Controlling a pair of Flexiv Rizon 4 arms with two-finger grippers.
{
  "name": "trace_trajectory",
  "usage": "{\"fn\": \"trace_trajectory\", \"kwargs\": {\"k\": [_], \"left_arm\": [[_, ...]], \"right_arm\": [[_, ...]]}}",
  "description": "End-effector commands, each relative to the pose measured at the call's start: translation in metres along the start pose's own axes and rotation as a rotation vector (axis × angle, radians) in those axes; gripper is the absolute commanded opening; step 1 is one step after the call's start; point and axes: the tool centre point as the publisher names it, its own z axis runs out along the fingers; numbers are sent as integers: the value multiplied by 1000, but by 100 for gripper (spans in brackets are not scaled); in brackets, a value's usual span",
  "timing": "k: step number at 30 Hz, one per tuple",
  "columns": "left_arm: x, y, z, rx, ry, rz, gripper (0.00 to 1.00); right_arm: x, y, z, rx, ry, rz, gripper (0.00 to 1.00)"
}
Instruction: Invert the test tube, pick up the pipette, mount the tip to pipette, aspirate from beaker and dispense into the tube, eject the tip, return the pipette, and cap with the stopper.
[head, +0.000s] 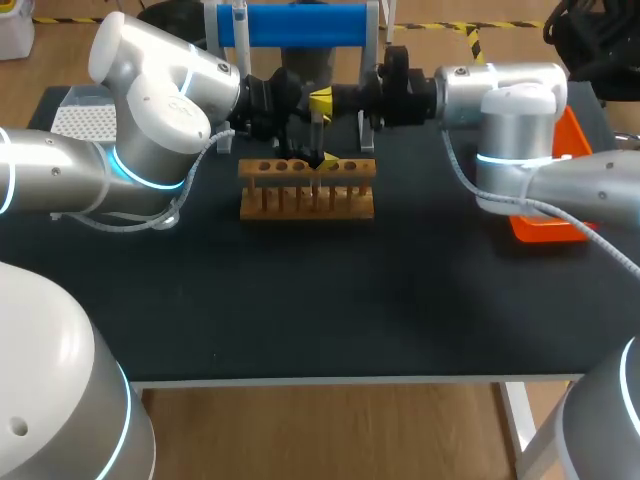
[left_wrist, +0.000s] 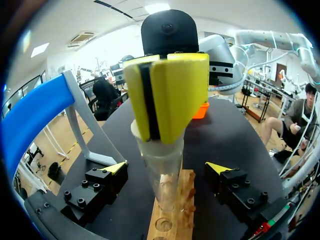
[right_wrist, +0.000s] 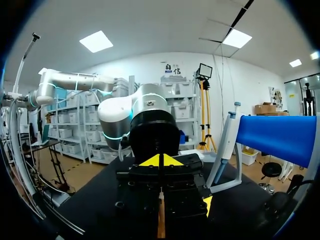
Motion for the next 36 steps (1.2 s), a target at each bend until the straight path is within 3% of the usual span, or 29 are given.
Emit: {"fn": "trace_trajectory", "kwargs": {"k": [1, 6, 8, 10, 11, 24, 36], "left_arm": [[-1, 0, 0, -1, 3, 0, 100], [-1, 0, 0, -1, 3, 0, 100], [-1, 0, 0, -1, 3, 0, 100], [-1, 0, 0, -1, 3, 0, 100], [-1, 0, 0, -1, 3, 0, 100], [-1, 0, 0, -1, 3, 0, 100], [-1, 0, 0, -1, 3, 0, 100]], "right_arm": [[2, 8, -6, -14, -9, -11, 0], [3, 19, -15, -26, -13, -32, 0], [4, 23, -20, -21, -20, -45, 14], [5, 26, -26, -9, -33, -60, 83], [5, 27, -30, -5, -39, -64, 100], [0, 26, -76, 111, -115, -138, 100], [-2, -4, -118, 210, -187, -135, 100]]}}
